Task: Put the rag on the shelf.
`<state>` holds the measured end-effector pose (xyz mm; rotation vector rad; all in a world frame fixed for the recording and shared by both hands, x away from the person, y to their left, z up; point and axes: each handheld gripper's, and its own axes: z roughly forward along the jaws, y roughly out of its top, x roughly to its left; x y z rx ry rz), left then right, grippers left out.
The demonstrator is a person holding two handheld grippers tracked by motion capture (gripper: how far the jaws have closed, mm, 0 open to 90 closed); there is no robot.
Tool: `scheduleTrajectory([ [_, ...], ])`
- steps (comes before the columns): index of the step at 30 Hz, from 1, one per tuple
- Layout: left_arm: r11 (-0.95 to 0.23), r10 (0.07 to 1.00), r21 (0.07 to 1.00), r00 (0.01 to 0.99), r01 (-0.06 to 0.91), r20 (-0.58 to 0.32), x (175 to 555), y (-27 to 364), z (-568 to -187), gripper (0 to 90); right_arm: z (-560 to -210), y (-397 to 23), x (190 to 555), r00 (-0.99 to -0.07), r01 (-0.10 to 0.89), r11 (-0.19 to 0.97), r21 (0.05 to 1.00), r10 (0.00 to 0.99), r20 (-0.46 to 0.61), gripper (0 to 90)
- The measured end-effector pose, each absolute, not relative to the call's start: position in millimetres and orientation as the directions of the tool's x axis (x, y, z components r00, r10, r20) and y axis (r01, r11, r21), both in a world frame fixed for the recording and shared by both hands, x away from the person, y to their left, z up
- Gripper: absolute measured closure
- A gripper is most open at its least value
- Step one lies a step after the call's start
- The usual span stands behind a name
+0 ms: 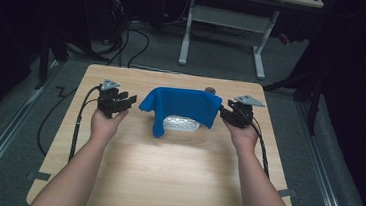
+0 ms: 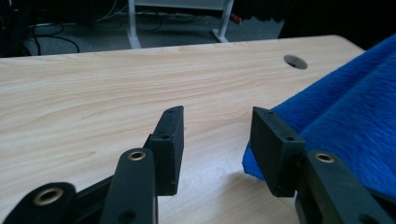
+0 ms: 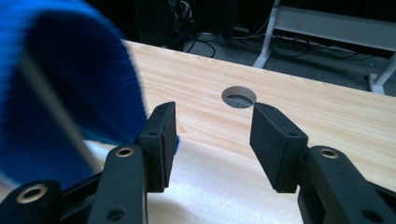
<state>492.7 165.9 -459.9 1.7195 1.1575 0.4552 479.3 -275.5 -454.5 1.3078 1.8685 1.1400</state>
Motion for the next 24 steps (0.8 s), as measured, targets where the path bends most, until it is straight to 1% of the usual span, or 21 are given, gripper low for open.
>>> scheduleTrajectory([
  [1,-0.06,0.855,0.87,0.475,0.489,-0.208,486,168,-460,55.5,-454,-276,475,-0.35,0.445,0.147,0.883,0.937,0.02,50.2],
  [3,-0.05,0.848,0.871,0.481,0.488,-0.221,473,173,-464,55.4,-454,-276,463,-0.349,0.421,0.151,0.895,0.937,0.006,50.3],
  [7,-0.065,0.844,0.87,0.493,0.49,-0.214,448,178,-475,55.1,-457,-280,445,-0.342,0.449,0.125,0.885,0.939,0.04,48.1],
  [10,-0.075,0.841,0.873,0.501,0.481,-0.204,431,182,-483,55.1,-460,-285,428,-0.342,0.412,0.135,0.901,0.939,0.016,48.2],
  [13,-0.082,0.837,0.877,0.51,0.474,-0.198,415,186,-490,54.9,-462,-288,415,-0.348,0.426,0.152,0.892,0.937,0.006,45.8],
  [16,-0.095,0.837,0.882,0.516,0.462,-0.18,402,189,-493,54.4,-467,-288,399,-0.352,0.383,0.162,0.909,0.936,-0.019,45.7],
  [18,-0.097,0.834,0.884,0.521,0.458,-0.179,394,191,-495,54.0,-469,-287,391,-0.358,0.414,0.186,0.891,0.933,-0.028,43.4],
  [21,-0.103,0.83,0.885,0.529,0.454,-0.174,382,192,-495,53.1,-475,-284,376,-0.365,0.374,0.192,0.907,0.93,-0.046,42.8],
  [24,-0.108,0.825,0.886,0.538,0.451,-0.174,368,192,-498,51.6,-486,-279,359,-0.373,0.391,0.214,0.895,0.926,-0.058,39.9],
])
